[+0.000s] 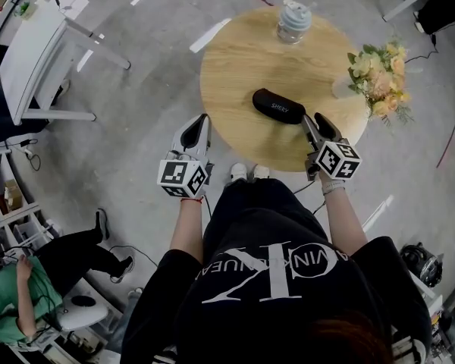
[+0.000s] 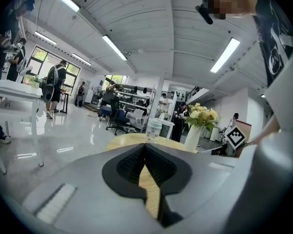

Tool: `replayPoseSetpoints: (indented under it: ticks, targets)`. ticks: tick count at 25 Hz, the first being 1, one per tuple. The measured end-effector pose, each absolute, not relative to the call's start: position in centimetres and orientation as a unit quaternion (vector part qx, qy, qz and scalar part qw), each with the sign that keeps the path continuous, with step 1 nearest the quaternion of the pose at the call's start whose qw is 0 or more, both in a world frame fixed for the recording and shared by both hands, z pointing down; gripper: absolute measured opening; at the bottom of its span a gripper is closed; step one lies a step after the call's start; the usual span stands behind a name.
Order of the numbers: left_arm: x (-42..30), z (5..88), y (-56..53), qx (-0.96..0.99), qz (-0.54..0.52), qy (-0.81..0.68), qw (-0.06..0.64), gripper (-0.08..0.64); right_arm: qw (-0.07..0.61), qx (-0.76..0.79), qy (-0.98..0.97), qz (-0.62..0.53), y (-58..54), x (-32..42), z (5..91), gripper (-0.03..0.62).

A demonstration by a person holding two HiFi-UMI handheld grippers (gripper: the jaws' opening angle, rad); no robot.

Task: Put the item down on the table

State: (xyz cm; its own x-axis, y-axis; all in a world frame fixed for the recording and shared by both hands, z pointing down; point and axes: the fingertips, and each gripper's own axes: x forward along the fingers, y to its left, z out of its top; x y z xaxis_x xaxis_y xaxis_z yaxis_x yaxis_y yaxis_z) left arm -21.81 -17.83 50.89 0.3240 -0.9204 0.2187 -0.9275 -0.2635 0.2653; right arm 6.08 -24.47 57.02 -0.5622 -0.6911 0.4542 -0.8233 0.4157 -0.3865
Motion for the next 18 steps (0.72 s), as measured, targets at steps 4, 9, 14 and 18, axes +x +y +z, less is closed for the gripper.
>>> replayPoseSetpoints:
  ticks: [4,9,14,18]
  targets:
    - [-21.6,50.7,-18.3,0.800,0.008,-0.575,0.171,0.012,0.115,0.450,-0.848,0.255,-24.1,5.8,55.5,0.079]
    - [-20.9,50.1,-19.0,0.808,0.002,-0.566,0.164,0.012,0.120,0.433,-0.872,0.192,-23.6,4.8,53.1,0.037]
    - [-20.2,49.3,-19.5,0.814,-0.003,-0.559,0.155,0.012,0.116,0.430,-0.885,0.140,-23.6,4.3,50.5,0.026]
    - [-20.0,48.7,-19.8,0.818,-0.005,-0.556,0.147,0.012,0.109,0.426,-0.890,0.119,-23.5,3.9,48.9,0.025]
